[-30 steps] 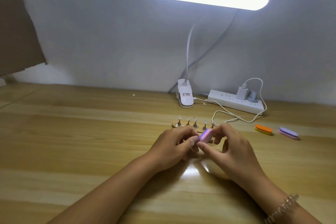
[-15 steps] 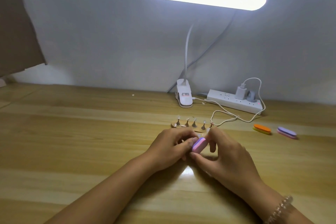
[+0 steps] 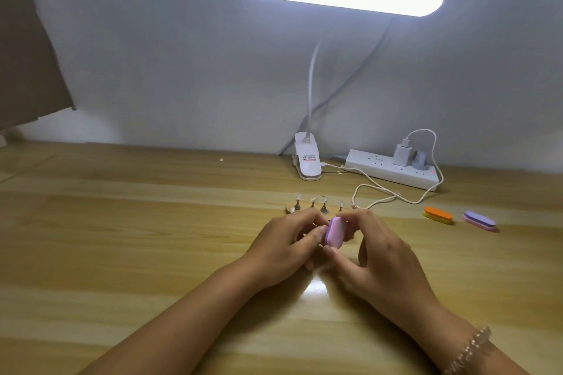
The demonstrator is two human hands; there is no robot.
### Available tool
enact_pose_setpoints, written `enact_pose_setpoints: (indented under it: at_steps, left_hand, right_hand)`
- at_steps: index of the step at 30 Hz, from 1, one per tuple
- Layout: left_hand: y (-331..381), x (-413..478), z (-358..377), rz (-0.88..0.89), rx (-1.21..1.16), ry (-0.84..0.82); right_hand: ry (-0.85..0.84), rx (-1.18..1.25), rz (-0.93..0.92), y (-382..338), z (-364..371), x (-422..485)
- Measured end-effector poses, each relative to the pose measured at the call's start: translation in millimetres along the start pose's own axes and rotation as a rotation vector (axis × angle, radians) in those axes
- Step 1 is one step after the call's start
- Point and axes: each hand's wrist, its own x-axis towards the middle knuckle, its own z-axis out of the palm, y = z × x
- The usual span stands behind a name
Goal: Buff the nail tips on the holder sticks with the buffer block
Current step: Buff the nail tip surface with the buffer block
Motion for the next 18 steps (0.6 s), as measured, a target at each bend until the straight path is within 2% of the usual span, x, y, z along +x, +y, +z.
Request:
enact_pose_setpoints:
  at_steps: [9, 14, 18]
  left_hand:
    - [3.6, -1.0, 0.6, 0.023, 0.136, -0.002]
    - [3.2, -1.0, 0.2, 0.036, 0.179, 0.016]
    - [3.8, -0.4, 1.5, 0.023, 0.182, -0.001]
  right_hand:
    - [0.0, 0.166, 0.098, 9.3, -2.5, 5.9]
    - [-0.106, 0.07, -0.017, 4.0, -0.4, -1.1]
    - [-0.012, 0.179, 0.084, 12.5, -0.8, 7.3]
